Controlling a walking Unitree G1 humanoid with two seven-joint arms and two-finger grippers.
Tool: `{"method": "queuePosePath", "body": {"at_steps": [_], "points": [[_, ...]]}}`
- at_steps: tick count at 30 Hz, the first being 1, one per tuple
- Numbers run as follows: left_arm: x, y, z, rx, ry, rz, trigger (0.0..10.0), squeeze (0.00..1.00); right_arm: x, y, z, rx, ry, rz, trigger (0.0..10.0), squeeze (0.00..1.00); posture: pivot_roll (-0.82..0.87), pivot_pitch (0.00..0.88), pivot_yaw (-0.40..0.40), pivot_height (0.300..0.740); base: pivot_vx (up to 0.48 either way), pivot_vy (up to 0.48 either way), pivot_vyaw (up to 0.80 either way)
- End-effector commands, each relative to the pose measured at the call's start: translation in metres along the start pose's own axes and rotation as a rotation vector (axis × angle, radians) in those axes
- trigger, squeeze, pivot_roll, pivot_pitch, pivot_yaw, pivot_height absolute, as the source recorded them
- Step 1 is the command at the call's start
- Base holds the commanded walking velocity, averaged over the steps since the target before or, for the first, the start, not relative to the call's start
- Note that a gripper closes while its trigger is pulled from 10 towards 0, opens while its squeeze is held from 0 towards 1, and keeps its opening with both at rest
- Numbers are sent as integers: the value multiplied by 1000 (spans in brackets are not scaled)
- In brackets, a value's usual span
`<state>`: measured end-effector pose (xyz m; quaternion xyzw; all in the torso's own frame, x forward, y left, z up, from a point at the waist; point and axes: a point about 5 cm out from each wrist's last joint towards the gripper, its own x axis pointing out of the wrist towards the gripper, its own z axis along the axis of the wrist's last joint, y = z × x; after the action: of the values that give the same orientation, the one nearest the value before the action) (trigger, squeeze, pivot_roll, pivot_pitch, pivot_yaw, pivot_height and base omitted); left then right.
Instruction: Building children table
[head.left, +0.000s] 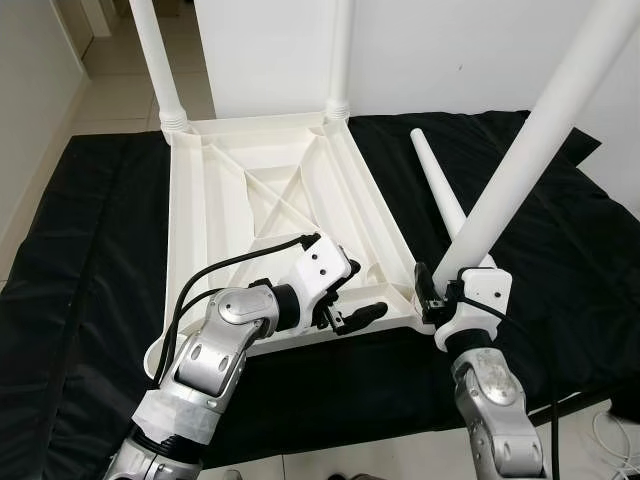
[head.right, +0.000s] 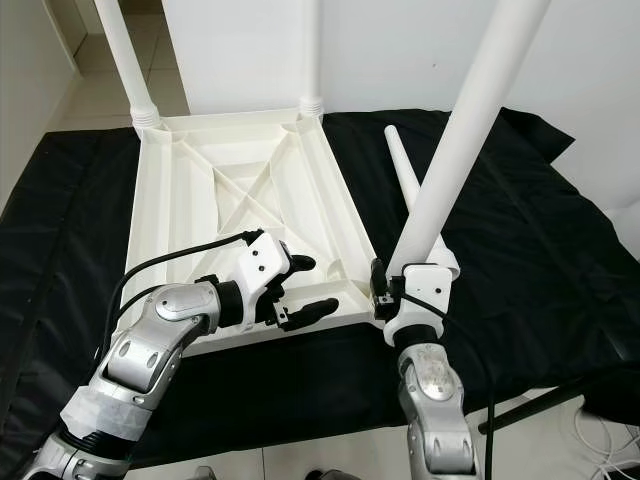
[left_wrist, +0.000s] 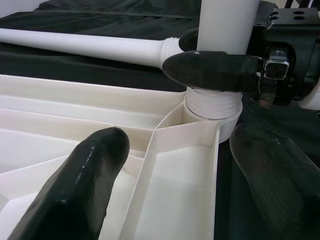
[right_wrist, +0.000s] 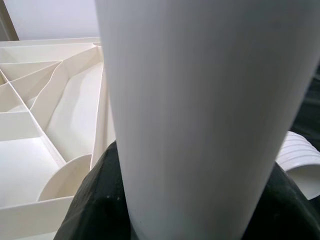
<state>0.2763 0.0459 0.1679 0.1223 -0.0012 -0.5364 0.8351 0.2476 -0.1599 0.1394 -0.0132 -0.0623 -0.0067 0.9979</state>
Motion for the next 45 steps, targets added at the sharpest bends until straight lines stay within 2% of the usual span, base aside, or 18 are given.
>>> {"method": "queuePosePath", "body": {"at_steps": [1, 5, 6, 7, 8, 16, 17, 18, 19, 35, 45], "points": [[1, 5, 0, 9, 4, 70, 10000, 0, -5, 0, -14, -4, 80, -21, 10000, 0, -46, 54, -21, 740, 0, 0, 0], [1, 6, 0, 14, 4, 77, 10000, 0, -4, 1, -14, 5, 75, -3, 10000, 0, -44, 47, -20, 740, 0, 0, 0], [1, 7, 0, 17, 3, 81, 10000, 0, -3, 2, -14, 11, 73, 11, 10000, 882, -41, 44, -23, 740, 0, 0, 0], [1, 7, 0, 17, 3, 81, 10000, 0, -3, 2, -14, 11, 73, 11, 10000, 882, -41, 44, -23, 740, 0, 0, 0], [1, 7, 0, 20, 1, 85, 10000, 0, -3, 3, -13, 27, 59, 29, 10000, 1000, -39, 41, -23, 740, 0, 0, 0], [-1, 10, -2, 22, -8, 122, 10000, 0, -5, -2, -9, 13, 20, 77, 10000, 1000, -35, 48, -25, 740, 0, 0, 0], [-2, 10, -3, 22, -8, 134, 10000, 0, -6, -3, -10, 10, 22, 81, 10000, 776, -34, 50, -26, 740, 0, 0, 0], [-2, 11, -4, 20, -10, 144, 10000, 0, -7, -4, -10, 12, 20, 86, 10000, 776, -34, 51, -26, 740, 0, 0, 0], [-2, 11, -5, 18, -13, 152, 10000, 0, -8, -4, -10, 16, 19, 99, 10000, 0, -34, 55, -28, 740, 0, 0, 0], [-2, 7, -8, -2, -49, 167, 10000, 0, -6, -10, -6, -10, -34, 137, 10000, 0, -36, 63, -25, 740, 0, 0, 0], [-4, 8, -11, -10, -66, 219, 10000, 0, -6, -15, -3, -28, -61, 149, 10000, 0, -37, 71, -24, 740, 0, 0, 0]]}}
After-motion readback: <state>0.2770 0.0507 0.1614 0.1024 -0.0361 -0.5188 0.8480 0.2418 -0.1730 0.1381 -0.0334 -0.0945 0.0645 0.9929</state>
